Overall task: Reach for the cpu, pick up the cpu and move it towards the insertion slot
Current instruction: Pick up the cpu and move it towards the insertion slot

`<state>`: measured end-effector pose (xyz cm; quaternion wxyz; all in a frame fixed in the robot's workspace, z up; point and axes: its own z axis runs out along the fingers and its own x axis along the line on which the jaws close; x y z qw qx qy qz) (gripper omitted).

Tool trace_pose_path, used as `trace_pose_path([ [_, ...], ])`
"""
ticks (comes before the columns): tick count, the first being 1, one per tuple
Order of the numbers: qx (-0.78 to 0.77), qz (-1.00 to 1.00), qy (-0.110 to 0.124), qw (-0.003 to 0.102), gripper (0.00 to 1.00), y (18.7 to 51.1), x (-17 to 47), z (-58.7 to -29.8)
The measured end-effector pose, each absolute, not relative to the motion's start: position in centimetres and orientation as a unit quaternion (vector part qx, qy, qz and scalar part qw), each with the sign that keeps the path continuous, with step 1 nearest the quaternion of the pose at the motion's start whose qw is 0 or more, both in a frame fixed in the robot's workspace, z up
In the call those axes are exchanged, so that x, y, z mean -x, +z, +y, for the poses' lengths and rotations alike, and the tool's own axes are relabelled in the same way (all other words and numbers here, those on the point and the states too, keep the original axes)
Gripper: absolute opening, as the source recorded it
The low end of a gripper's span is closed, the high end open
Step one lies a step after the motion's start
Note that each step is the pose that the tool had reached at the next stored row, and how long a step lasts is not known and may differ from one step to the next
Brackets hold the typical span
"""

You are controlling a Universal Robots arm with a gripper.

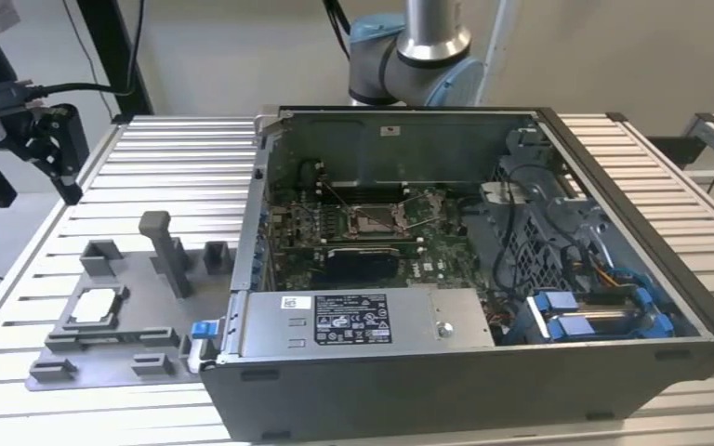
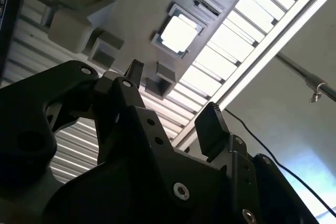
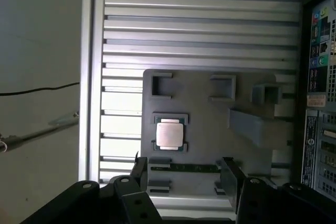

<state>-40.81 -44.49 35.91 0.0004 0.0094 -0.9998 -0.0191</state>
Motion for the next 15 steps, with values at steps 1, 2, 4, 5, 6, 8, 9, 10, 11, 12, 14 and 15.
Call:
trace_pose_path([
  [1, -0.009, -1.000, -0.019, 0.000, 1.00, 35.8, 40.8, -44.5],
  [2, -0.009, -1.000, -0.019, 0.000, 1.00, 35.8, 40.8, -44.5],
  [4, -0.009, -1.000, -0.019, 0.000, 1.00, 35.6, 40.8, -44.5],
  [5, -0.009, -1.000, -0.019, 0.000, 1.00, 35.5, 40.8, -44.5],
  [6, -0.009, -1.000, -0.019, 0.000, 1.00, 35.3, 40.8, -44.5],
  [8, -0.009, -1.000, -0.019, 0.001, 1.00, 35.0, 40.8, -44.5],
  [9, -0.009, -1.000, -0.019, 0.001, 1.00, 34.9, 40.8, -44.5],
  [10, -0.009, -1.000, -0.019, 0.000, 1.00, 34.7, 40.8, -44.5],
  [11, -0.009, -1.000, -0.019, 0.000, 1.00, 34.5, 40.8, -44.5],
  [12, -0.009, -1.000, -0.019, 0.000, 1.00, 34.3, 40.8, -44.5],
  [14, -0.009, -1.000, -0.019, 0.000, 1.00, 34.0, 40.8, -44.5],
  [15, -0.009, -1.000, -0.019, 0.000, 1.00, 33.9, 40.8, -44.5],
])
